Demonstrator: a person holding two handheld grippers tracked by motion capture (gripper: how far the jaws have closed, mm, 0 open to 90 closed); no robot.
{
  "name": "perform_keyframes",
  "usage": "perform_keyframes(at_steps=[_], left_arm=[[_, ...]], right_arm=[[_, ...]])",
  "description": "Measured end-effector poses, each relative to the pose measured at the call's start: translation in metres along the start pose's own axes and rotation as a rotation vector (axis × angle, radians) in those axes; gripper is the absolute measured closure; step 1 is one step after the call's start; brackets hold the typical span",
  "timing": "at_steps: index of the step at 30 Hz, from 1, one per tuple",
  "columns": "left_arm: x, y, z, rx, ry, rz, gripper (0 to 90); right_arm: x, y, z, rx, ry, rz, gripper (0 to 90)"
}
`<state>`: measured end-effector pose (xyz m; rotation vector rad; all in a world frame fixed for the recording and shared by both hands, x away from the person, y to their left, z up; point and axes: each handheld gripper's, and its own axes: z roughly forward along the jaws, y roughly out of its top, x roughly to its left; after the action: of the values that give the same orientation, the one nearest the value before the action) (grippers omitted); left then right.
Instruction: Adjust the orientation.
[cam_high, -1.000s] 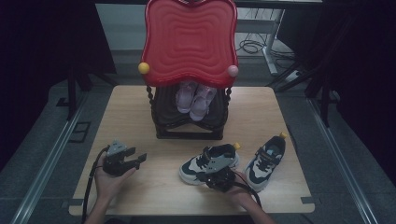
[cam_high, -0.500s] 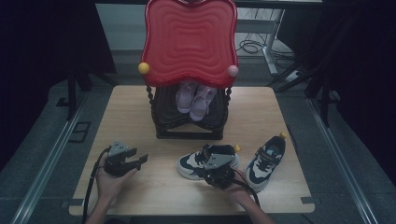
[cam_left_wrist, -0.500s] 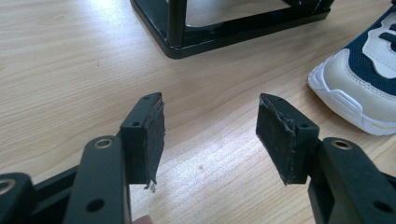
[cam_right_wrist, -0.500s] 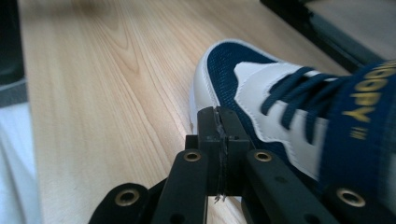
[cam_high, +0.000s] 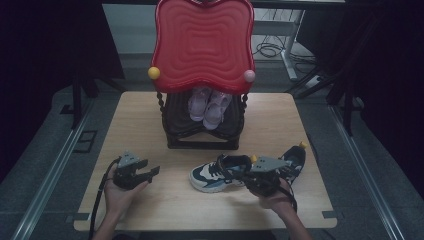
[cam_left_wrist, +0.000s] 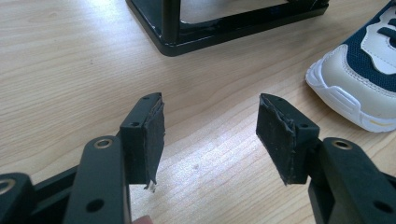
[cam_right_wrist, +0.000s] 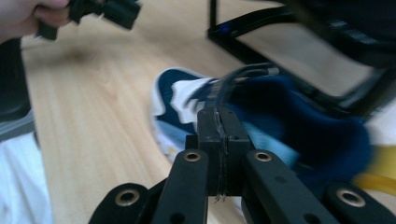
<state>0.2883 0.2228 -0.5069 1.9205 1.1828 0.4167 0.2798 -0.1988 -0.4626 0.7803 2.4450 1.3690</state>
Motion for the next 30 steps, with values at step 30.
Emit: perform_keyframes(at_steps=[30], left_arm=[[0.0,-0.001,0.0,0.004,0.007,0.01,42.2]], right_arm=[[-0.059,-0.012,-0.026,-0.012,-0.193,0.124,88.2]])
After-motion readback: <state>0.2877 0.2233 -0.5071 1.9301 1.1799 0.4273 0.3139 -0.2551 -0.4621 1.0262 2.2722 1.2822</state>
